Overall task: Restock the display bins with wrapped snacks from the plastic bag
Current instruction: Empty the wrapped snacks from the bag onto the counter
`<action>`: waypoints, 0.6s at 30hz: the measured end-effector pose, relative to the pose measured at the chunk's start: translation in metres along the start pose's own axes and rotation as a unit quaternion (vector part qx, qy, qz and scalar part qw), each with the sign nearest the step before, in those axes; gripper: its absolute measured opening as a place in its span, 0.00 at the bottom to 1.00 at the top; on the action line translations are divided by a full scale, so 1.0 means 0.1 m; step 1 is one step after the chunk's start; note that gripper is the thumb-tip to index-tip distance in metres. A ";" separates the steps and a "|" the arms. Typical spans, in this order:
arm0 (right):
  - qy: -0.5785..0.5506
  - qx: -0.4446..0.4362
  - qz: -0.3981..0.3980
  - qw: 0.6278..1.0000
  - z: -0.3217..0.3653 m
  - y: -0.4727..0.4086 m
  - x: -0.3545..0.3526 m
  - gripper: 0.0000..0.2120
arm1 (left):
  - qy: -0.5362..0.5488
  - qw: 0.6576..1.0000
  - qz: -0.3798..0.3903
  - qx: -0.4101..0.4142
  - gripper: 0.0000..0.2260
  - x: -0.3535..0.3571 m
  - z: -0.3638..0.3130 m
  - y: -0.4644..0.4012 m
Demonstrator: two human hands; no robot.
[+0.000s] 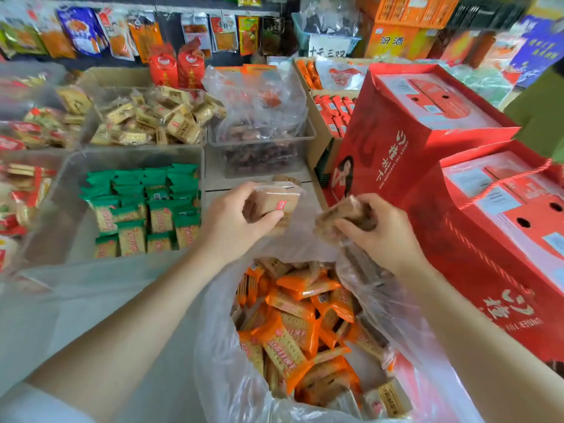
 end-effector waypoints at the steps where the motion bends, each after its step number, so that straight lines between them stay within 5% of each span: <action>1: -0.045 0.004 -0.042 0.998 0.06 -0.17 -0.09 0.15 | 0.003 1.000 -0.022 -0.016 0.15 -0.10 0.06 -0.08; 5: -0.129 0.035 -0.107 0.985 0.18 -1.00 -0.12 0.11 | -0.014 0.995 -0.003 -0.103 0.17 -0.19 0.60 -0.48; 11: -0.151 0.116 -0.056 0.980 -0.11 -2.09 0.46 0.16 | -0.154 0.948 0.207 -0.185 0.22 0.41 1.56 -0.86; 18: -0.208 0.247 0.017 0.946 -0.95 -2.42 1.27 0.21 | -0.197 0.927 0.291 -0.130 0.23 0.87 1.81 -1.06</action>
Point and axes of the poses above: each hand's wrist, its own y-axis away from the middle knuckle, its own x-axis out of the palm, z = x × y, the point moved 7 cm from there along -y, towards the middle knuckle, and after that the axes turned 12 degrees about z, right-handed, at the moved point
